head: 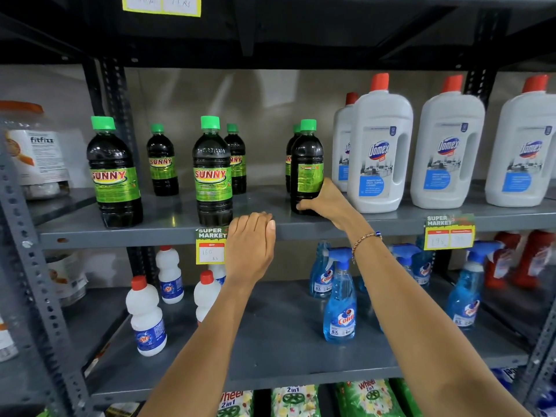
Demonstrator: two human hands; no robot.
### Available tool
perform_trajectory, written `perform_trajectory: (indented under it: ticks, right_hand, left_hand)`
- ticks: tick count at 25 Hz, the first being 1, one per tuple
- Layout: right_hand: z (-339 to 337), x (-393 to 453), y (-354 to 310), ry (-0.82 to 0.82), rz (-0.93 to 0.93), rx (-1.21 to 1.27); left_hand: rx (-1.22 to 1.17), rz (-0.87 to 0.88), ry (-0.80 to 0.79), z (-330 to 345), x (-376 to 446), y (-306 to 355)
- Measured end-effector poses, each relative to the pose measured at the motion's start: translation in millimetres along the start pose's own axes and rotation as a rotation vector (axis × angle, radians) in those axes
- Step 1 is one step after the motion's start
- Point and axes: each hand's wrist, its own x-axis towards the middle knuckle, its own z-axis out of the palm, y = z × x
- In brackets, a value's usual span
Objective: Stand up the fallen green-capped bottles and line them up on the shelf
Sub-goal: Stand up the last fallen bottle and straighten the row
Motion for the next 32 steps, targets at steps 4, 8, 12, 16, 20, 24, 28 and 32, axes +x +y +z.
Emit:
perform_trajectory:
  ticks: [4, 8, 12, 16, 20, 24, 28, 32]
  right_hand:
    - [5, -4, -1, 0.074, -0.009, -0.105]
    - [2, -9, -9, 0.043, 0.021, -0.029]
    - [-2, -18, -16, 0.018, 0.034, 0.040]
    - [-2, -27, -19, 0.027, 0.025, 0.034]
    - [-2, -34, -20, 0.071, -0.012, 0.013]
    - [-2, -33, -20, 0.057, -0.031, 0.008]
    - [-3, -33, -23, -0.009, -0.021, 0.105]
    - [-7, -32, -23, -0.057, 0.020, 0.182]
  left_hand:
    - [0.005, 0.005, 0.012, 1, 0, 0]
    - [0.003, 0.004, 0.005, 1, 0, 0]
    - [0.006, 0.003, 0.001, 1, -1, -1]
    - [0.005, 0.006, 0.000, 1, -1, -1]
    - [-0.010, 0.007, 0.013, 1, -2, -1]
    - [-0.012, 0.010, 0.004, 0, -1, -1]
    - [-0.017, 0.004, -0.008, 0, 0, -1]
    - [-0.013, 0.004, -0.013, 0, 0, -1]
